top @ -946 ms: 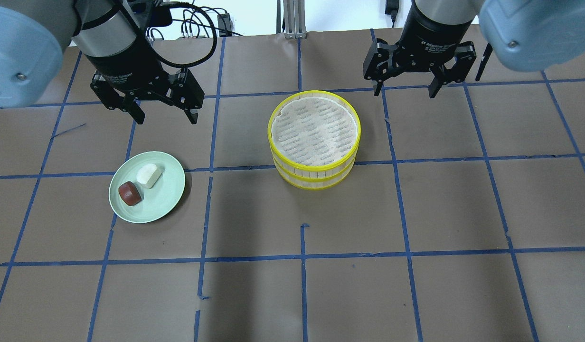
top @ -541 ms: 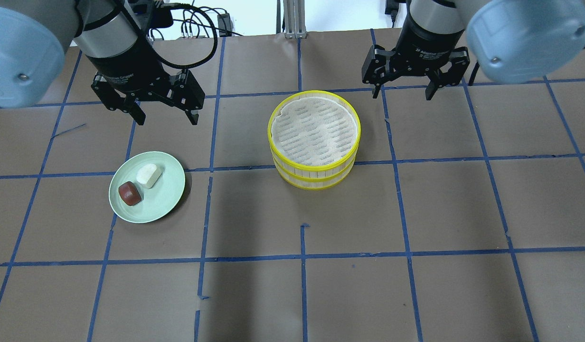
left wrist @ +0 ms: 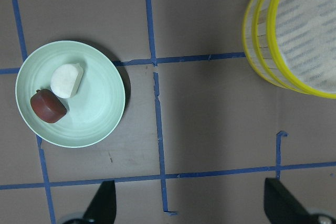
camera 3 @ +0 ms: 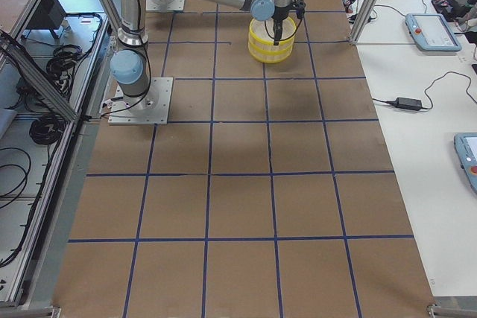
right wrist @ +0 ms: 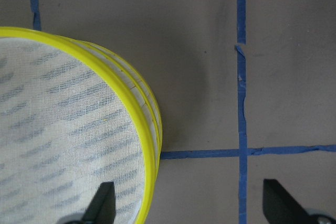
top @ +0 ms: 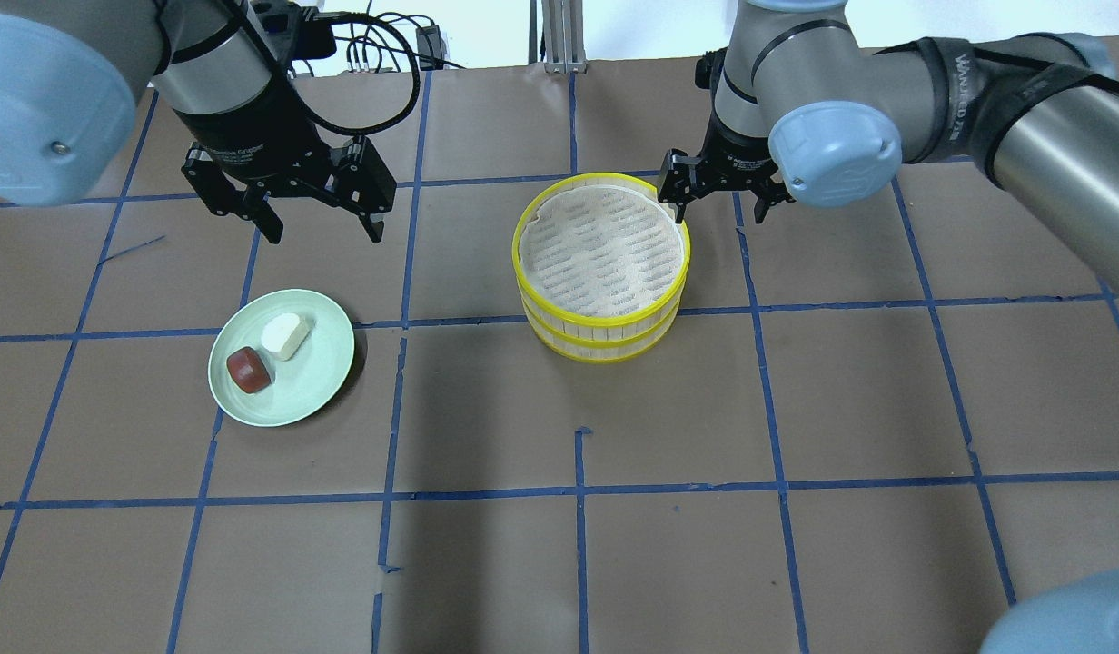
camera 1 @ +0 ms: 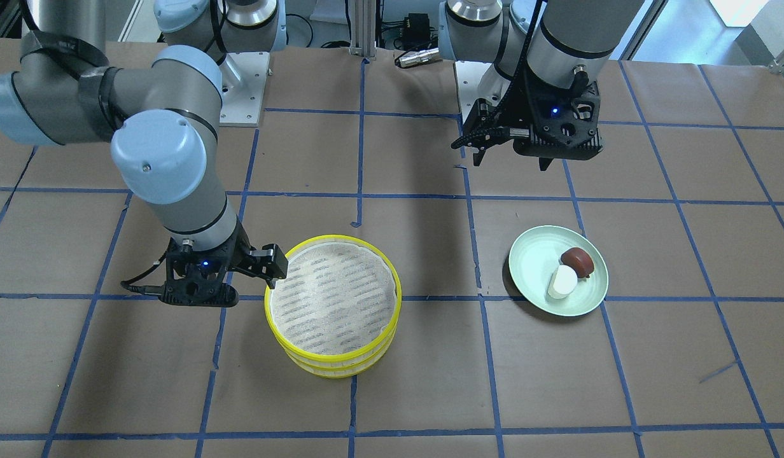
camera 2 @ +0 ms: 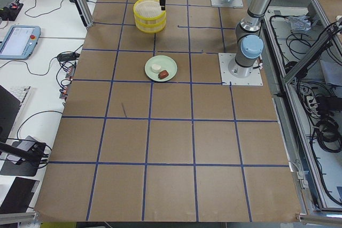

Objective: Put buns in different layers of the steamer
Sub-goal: 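Grasp the top steamer tier rim with the right gripper and lift it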

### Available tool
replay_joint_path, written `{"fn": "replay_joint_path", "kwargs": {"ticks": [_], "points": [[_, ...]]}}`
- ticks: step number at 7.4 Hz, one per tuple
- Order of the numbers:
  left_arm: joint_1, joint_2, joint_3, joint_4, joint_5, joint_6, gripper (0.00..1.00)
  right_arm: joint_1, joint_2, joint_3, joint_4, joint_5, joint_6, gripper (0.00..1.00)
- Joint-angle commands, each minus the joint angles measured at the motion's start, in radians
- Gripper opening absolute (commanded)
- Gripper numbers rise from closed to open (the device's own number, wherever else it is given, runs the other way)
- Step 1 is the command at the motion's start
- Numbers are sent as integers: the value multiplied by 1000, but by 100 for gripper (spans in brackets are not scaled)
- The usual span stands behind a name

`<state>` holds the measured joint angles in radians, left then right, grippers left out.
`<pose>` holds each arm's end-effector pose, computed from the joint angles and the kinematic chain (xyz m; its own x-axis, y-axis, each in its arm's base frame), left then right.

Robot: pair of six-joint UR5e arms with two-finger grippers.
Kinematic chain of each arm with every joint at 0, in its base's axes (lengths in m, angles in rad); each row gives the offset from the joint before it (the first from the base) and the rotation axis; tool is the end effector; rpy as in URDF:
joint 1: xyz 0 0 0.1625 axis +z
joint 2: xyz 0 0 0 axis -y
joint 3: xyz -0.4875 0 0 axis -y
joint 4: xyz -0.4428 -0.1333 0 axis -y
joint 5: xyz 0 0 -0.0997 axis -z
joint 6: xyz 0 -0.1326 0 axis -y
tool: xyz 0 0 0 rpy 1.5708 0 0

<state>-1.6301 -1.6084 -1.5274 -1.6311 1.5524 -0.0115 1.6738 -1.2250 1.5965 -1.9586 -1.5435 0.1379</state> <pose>-0.1683 -0.5444 0.5144 -0.9987 0.0468 0.0177 0.0477 0.9974 0.0547 0.2061 -0.6620 0.3295 -0.9990 0.0345 -0.0293 0.0348 0.9993 -0.0124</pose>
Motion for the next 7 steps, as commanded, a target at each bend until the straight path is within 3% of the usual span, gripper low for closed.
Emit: {"fn": "replay_joint_path", "kwargs": {"ticks": [1, 2, 4, 6, 7], "points": [[-1, -5, -7, 0, 0, -1, 100, 1, 42, 23, -77, 32, -6, 95], [-1, -5, -7, 0, 0, -1, 100, 1, 50, 52, -130, 81, -15, 92], [-2, -4, -5, 0, 0, -1, 100, 1, 55, 80, -140, 74, -21, 74], [-2, -4, -7, 0, 0, -1, 100, 4, 53, 79, -138, 69, -18, 26], [-2, -5, -7, 0, 0, -1, 100, 4, 53, 79, -140, 69, -18, 12]]}}
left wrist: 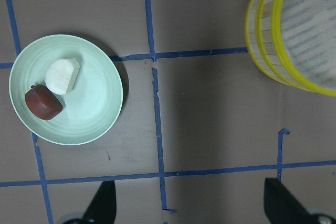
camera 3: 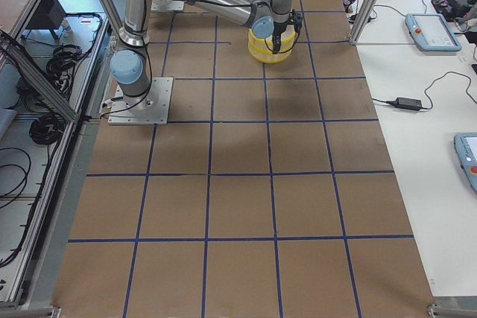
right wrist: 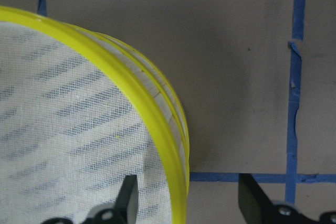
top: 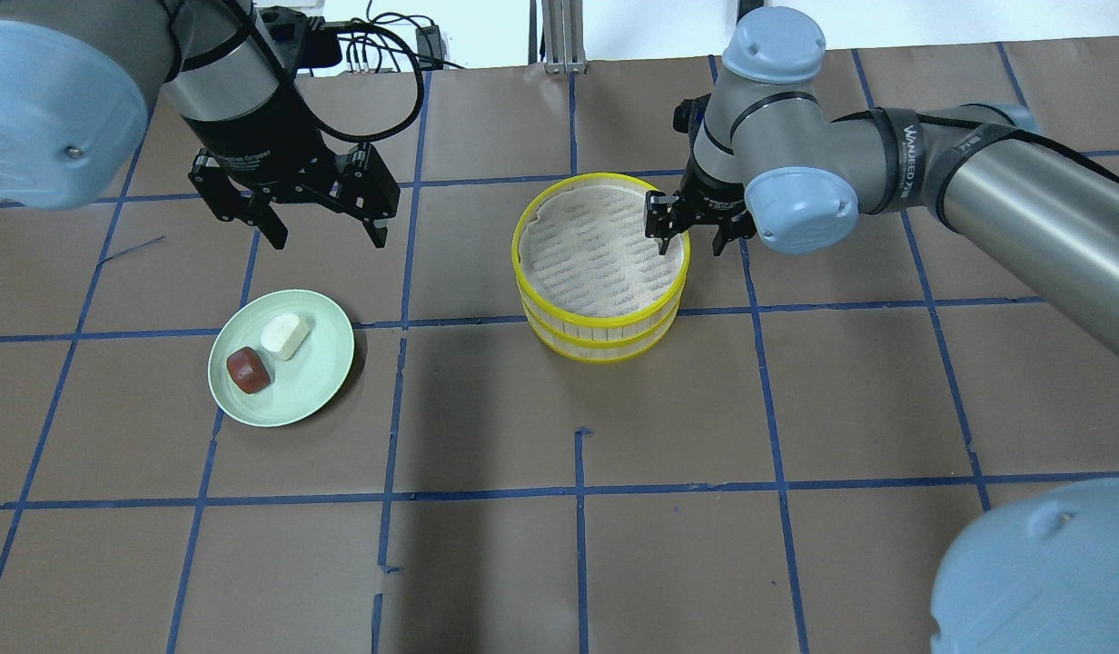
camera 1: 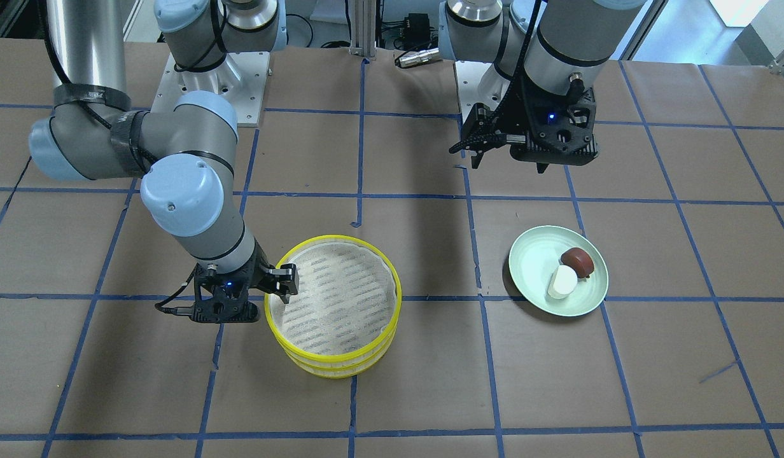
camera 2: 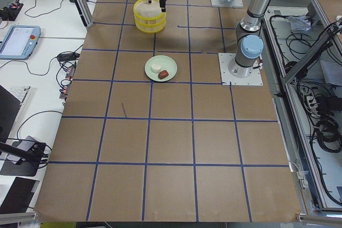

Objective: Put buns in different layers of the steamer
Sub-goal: 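Grasp the top steamer tier rim with the right gripper and lift it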

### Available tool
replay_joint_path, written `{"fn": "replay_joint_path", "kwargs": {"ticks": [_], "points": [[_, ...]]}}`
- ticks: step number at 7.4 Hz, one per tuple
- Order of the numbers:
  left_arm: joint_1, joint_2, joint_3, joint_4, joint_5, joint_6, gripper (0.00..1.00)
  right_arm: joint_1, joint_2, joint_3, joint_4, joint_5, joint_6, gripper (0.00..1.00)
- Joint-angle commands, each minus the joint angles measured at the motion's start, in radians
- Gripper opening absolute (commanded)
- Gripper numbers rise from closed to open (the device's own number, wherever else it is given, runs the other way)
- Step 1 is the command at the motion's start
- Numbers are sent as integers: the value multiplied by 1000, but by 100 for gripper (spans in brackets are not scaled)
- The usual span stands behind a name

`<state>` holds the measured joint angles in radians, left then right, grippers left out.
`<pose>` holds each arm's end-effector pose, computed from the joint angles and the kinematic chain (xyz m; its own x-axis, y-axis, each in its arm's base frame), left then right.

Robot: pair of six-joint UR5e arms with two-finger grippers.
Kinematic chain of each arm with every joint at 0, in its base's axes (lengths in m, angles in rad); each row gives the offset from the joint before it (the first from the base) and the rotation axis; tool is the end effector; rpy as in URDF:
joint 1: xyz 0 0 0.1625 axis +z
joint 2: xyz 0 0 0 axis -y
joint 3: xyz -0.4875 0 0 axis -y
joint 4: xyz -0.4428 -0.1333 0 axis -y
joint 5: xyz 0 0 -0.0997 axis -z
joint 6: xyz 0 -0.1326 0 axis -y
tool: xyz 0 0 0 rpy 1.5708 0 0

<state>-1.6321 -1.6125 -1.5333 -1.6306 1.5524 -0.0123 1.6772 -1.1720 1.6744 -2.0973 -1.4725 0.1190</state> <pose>-0.1694 -0.5448 0.5090 -0.9987 0.0478 0.0176 0.0489 0.9967 0.0642 0.2177 -0.6608 0.2690 -0.9949 0.0107 -0.1003 0.0120 0.9999 -0.0123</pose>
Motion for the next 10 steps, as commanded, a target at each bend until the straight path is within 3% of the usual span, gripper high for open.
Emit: {"fn": "replay_joint_path", "kwargs": {"ticks": [1, 4, 6, 7, 9, 10], "points": [[0, 0, 1, 0, 0, 0, 100, 3, -1, 1, 0, -2, 1, 9], [1, 0, 5, 0, 2, 0, 100, 1, -9, -2, 5, -21, -2, 8], [1, -3, 13, 0, 5, 8, 100, 0, -21, -13, 20, -96, -36, 9], [14, -3, 13, 8, 14, 20, 100, -8, -52, -37, 76, -104, -71, 9], [151, -48, -40, 145, 12, 76, 100, -37, -121, -120, 268, -103, -110, 9], [216, -69, -65, 143, 15, 227, 100, -59, -171, -136, 340, -95, -114, 10]]}}
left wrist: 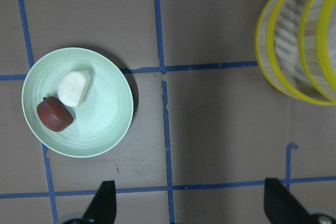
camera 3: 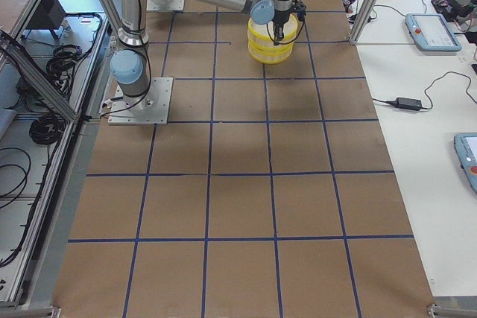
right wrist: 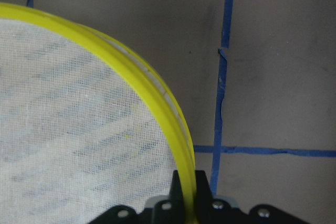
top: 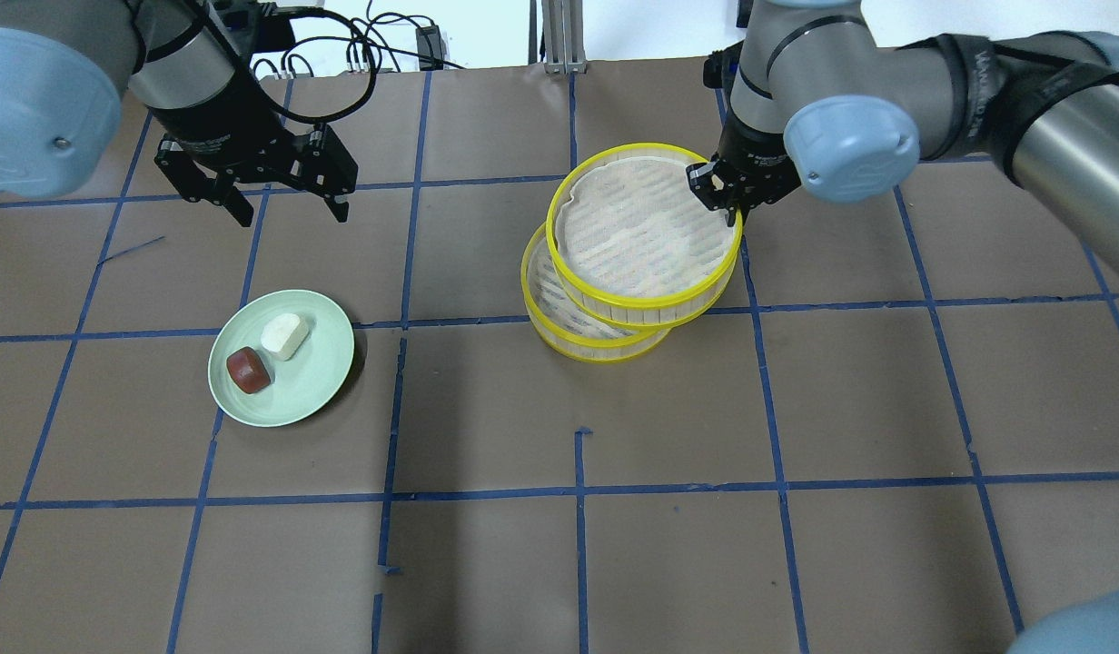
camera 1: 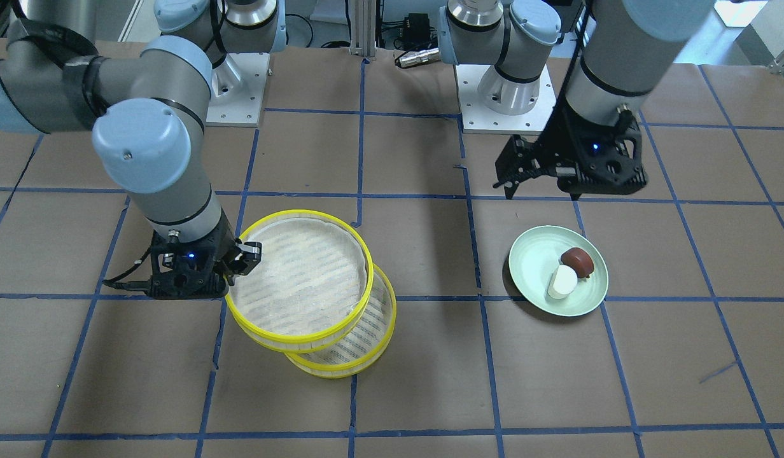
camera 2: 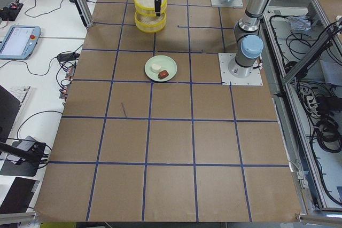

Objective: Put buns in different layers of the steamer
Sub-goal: 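Slide the top tier away from the robot while the left gripper grasps the white bun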

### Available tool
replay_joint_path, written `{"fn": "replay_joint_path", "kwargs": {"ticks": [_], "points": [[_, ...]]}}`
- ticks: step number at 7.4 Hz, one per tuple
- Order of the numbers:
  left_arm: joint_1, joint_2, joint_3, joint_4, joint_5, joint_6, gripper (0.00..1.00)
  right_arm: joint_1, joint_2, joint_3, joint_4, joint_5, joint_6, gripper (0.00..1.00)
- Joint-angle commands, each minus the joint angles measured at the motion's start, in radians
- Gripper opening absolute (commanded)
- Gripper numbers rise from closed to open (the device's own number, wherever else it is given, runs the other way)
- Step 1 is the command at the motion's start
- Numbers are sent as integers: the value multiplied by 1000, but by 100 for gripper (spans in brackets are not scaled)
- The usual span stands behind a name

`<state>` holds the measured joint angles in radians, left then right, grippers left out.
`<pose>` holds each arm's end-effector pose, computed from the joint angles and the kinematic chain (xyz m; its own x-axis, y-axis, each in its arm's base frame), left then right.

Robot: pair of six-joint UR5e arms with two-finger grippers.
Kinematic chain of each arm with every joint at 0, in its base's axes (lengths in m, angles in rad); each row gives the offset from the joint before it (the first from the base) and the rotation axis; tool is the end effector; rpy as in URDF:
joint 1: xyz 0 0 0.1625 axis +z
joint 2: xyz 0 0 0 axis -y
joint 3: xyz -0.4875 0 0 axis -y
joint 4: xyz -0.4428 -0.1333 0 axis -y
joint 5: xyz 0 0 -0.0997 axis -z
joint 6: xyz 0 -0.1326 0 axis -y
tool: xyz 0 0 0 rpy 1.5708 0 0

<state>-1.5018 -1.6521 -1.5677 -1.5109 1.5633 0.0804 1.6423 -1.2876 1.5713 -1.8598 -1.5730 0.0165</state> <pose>-0.0941 -0.5862 0.4794 -0.9999 0.0113 0.0089 0.0114 0.9998 0.0176 0.1799 -0.6505 0.3746 -0.9985 -0.0550 0.0021 -0.0550 0.9985 -0.0053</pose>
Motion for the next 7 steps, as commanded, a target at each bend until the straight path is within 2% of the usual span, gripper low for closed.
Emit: {"fn": "replay_joint_path", "kwargs": {"ticks": [1, 2, 3, 5, 7], "points": [[133, -79, -79, 75, 1, 209, 100, -57, -108, -34, 158, 10, -65, 10], [144, -153, -115, 213, -3, 240, 100, -105, -168, -36, 233, 16, -97, 10], [144, -208, -126, 253, 0, 268, 100, -134, -221, -40, 322, 28, -137, 10], [147, -257, -146, 259, 43, 390, 100, -157, -272, -34, 382, 19, -153, 11], [152, -307, -187, 337, 46, 479, 99, -177, -276, -33, 389, 28, -155, 11]]}}
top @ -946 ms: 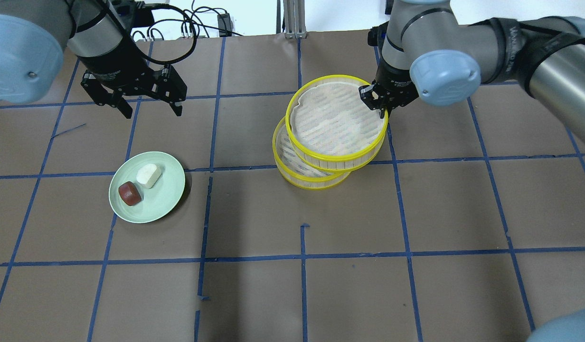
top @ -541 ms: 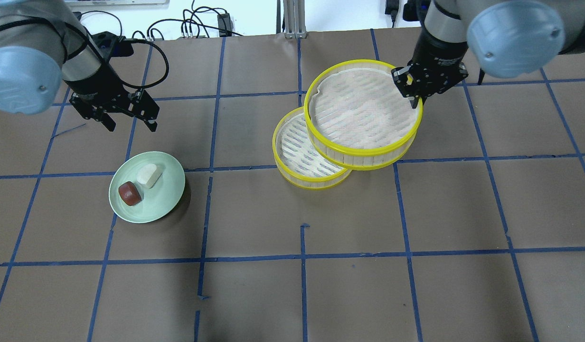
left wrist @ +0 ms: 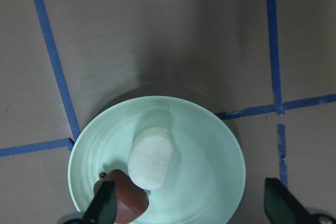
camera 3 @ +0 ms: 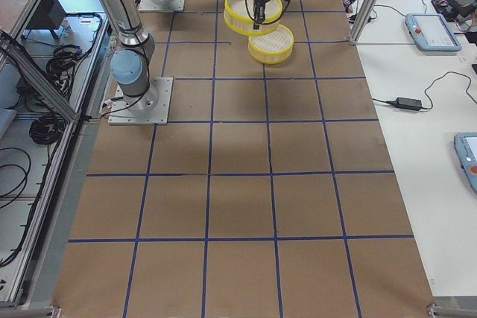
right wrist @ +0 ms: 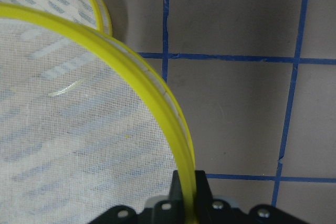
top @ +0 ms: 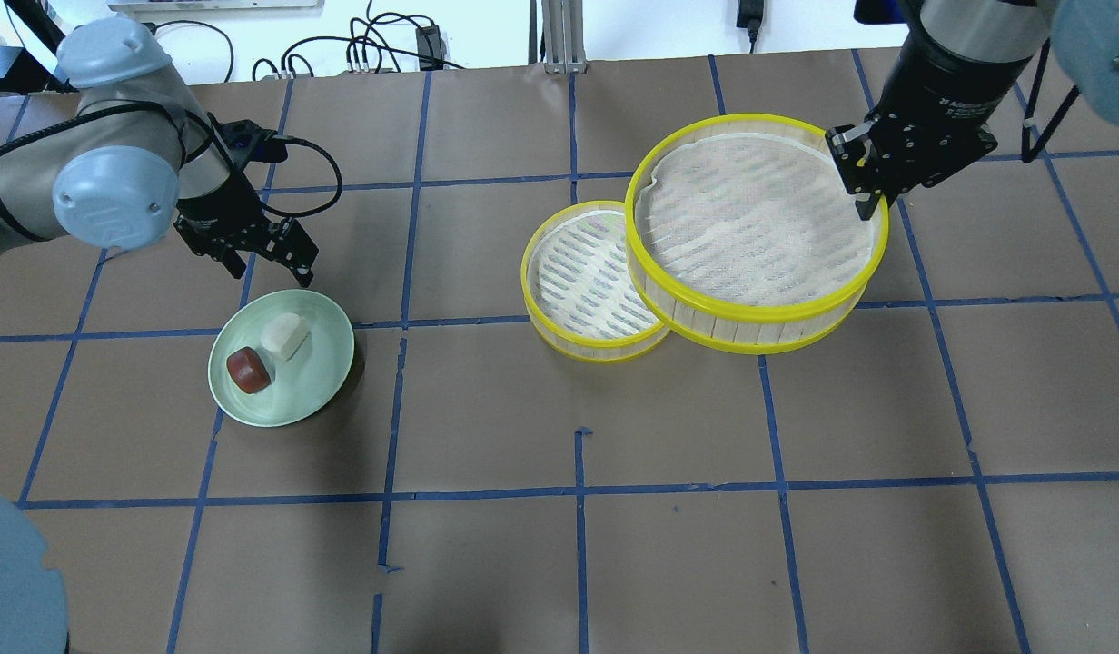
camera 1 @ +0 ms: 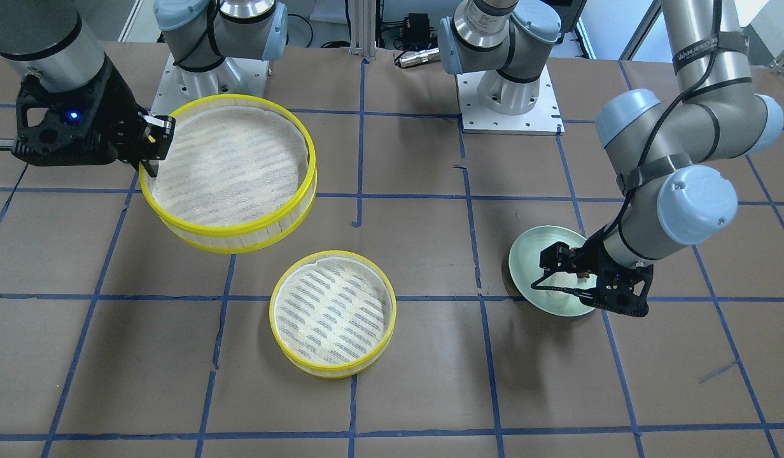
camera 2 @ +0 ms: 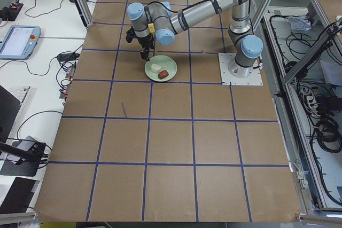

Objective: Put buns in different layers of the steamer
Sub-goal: 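Slide the top tier away from the robot while the left gripper grasps the white bun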

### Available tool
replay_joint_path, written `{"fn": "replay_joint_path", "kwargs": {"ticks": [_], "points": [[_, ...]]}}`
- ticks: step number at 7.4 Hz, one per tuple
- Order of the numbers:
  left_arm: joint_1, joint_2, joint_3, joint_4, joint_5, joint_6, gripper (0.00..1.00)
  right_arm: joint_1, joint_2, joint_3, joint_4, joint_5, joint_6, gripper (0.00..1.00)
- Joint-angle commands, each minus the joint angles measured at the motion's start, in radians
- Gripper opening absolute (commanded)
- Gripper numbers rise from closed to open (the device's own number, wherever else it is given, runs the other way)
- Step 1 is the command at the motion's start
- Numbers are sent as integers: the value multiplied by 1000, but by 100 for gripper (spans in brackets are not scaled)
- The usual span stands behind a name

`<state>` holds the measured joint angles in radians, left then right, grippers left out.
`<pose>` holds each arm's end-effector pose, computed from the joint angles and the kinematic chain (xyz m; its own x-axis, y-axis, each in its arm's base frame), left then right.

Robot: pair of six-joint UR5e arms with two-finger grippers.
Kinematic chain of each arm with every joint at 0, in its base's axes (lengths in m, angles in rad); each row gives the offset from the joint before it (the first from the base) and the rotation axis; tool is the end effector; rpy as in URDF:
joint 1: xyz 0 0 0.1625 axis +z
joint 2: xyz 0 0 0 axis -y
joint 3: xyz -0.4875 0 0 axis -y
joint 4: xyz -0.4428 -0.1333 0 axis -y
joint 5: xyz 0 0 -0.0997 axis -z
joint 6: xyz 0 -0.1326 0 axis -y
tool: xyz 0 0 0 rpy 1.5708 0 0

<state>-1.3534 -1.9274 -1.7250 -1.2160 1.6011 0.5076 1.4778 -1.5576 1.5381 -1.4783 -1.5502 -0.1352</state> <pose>0.0106 -0.6473 0.2564 -0.9574 0.2845 0.0494 0.2887 0.9455 0.1503 0.0854 -0.5492 0.5191 -0.9987 -0.0404 -0.0302 -0.0424 0.9967 0.0695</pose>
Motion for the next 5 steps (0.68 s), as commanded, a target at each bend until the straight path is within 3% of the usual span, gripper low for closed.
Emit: {"fn": "replay_joint_path", "kwargs": {"ticks": [1, 5], "points": [[4, -35, -72, 76, 10, 52, 98, -5, -9, -7, 3, 7, 5, 11], [28, -51, -162, 151, 40, 111, 98, 4, -9, -4, 4, 15, 20, 11]]}}
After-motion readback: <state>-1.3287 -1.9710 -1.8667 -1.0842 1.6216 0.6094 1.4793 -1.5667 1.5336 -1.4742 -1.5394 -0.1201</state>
